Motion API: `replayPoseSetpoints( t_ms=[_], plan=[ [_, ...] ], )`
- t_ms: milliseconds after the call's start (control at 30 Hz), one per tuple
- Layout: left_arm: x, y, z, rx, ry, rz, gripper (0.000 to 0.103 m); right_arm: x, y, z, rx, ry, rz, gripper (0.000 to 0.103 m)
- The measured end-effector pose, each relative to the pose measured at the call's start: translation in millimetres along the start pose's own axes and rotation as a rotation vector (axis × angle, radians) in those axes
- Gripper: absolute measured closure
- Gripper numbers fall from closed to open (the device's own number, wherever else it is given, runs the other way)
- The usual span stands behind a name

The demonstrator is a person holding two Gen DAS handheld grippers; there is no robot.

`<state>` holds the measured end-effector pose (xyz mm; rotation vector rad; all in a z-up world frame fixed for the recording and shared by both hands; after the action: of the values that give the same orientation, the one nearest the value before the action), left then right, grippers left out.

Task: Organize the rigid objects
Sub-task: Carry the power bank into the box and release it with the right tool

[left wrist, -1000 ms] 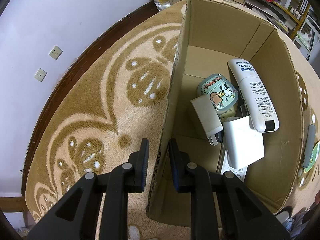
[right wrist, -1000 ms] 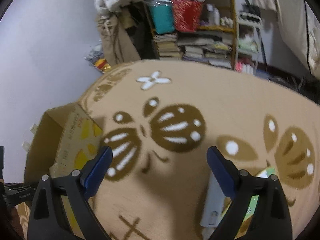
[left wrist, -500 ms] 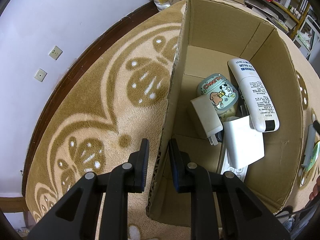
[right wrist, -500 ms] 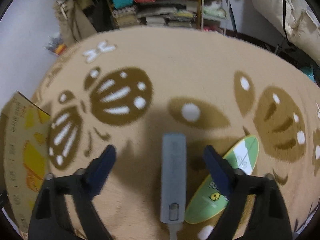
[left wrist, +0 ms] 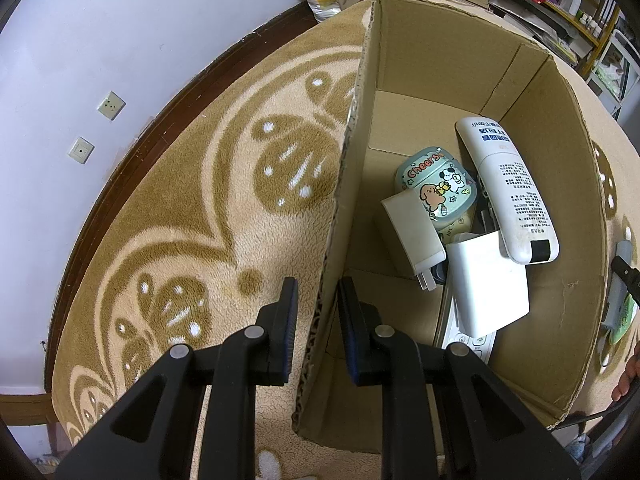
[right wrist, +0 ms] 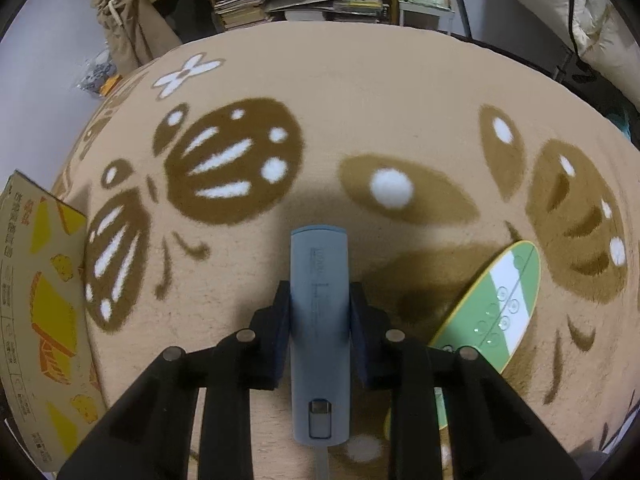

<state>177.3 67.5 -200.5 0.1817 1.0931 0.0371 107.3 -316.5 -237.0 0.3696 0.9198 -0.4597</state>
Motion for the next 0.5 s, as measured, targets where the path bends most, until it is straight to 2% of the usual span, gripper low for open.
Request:
replayPoseSetpoints(
  t_ms=[433, 500],
  plan=[
    [0, 0, -1, 0.001, -0.002, 0.005, 0.083, -41, 67, 12, -0.083, -0.086, 0.175, 0.074],
    [-1, 0, 0, 0.002, -0.003, 0.005, 0.083, -51, 82, 16, -0.100, -0.114, 0.228, 0.074]
  ],
)
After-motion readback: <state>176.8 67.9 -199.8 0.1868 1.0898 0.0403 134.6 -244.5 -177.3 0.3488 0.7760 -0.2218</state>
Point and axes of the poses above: each gripper's, at about its wrist camera, not at the fingertips, and x roughly the way its jaws point, y to its left, z to its top, the point moved 6 cm from there along x, roughly the way its jaws point, and after that the axes turned 12 degrees about -y, right-handed, at the moved point
